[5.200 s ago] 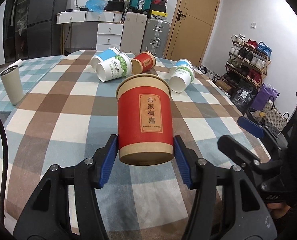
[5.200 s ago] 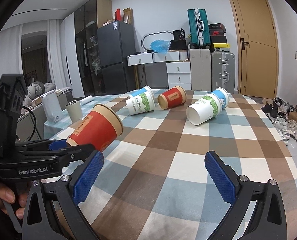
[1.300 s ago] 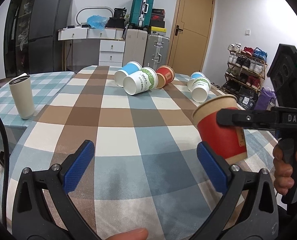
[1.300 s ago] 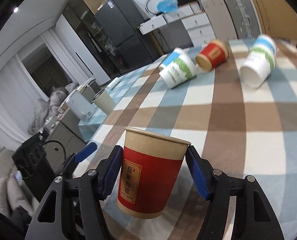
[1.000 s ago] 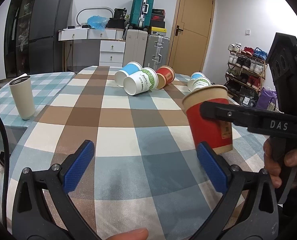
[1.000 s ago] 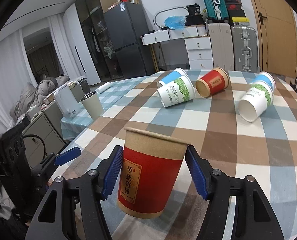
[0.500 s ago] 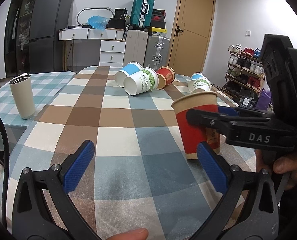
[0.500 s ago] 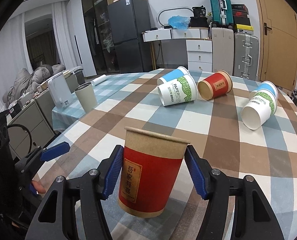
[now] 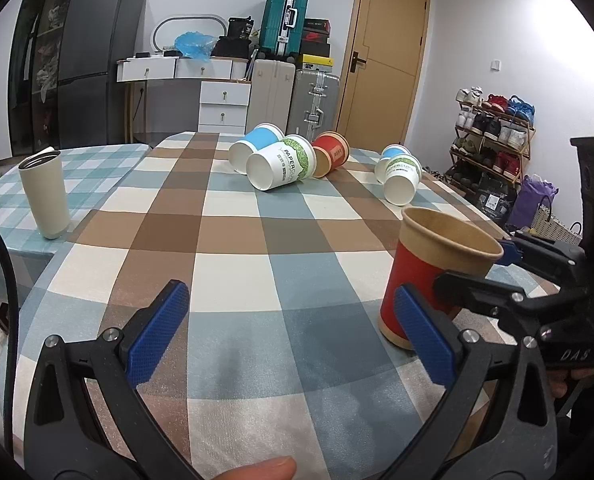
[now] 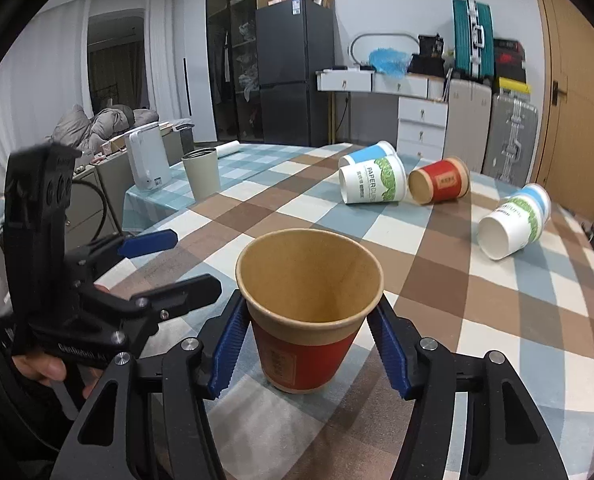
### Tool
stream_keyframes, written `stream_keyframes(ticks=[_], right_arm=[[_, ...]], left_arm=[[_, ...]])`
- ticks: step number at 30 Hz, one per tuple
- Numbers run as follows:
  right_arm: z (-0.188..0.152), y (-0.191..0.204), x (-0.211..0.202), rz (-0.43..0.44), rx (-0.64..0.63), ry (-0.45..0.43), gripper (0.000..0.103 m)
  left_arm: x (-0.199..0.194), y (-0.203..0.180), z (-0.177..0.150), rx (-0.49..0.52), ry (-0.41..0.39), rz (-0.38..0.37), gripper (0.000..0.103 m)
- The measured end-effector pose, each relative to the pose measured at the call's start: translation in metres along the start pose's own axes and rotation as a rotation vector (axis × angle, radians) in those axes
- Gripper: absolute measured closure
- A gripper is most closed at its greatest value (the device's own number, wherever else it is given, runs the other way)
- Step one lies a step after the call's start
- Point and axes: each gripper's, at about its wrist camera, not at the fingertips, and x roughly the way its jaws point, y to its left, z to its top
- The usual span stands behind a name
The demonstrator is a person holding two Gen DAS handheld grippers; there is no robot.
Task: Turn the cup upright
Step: 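Lower the upright red cup onto the tablecloth with the right gripper, then open the right gripper and pull back from the red cup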
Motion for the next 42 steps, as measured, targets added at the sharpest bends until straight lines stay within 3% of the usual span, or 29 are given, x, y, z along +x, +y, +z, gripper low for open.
stream_keyframes(ticks=[4, 12, 17, 20, 29, 42], right_arm=[[0.001, 0.006, 0.005, -0.066, -0.034, -0.014, 0.042], [0.001, 0.001, 0.005, -0.058, -0.034, -0.011, 0.036], [-0.002, -0.006, -0.009, -0.051, -0.027, -0.06, 0.01], [-0.005, -0.016, -0.021, -0.034, 0.007, -0.101, 0.002], [-0.022, -0.033, -0.052, -0.048, 0.034, -0.198, 0.0], [-0.028, -0.041, -0.062, -0.004, 0.049, -0.211, 0.0]], left_arm=[[0.0, 0.0, 0.0, -0.001, -0.002, -0.001, 0.001], [0.0, 0.0, 0.0, -0.006, -0.004, 0.012, 0.001], [-0.002, 0.001, 0.0, -0.02, -0.023, 0.023, 0.001], [-0.004, 0.001, 0.0, -0.026, -0.035, 0.019, 0.001], [-0.001, -0.018, 0.0, 0.041, -0.034, -0.012, 0.001], [0.002, -0.032, -0.003, 0.079, -0.033, -0.02, 0.001]])
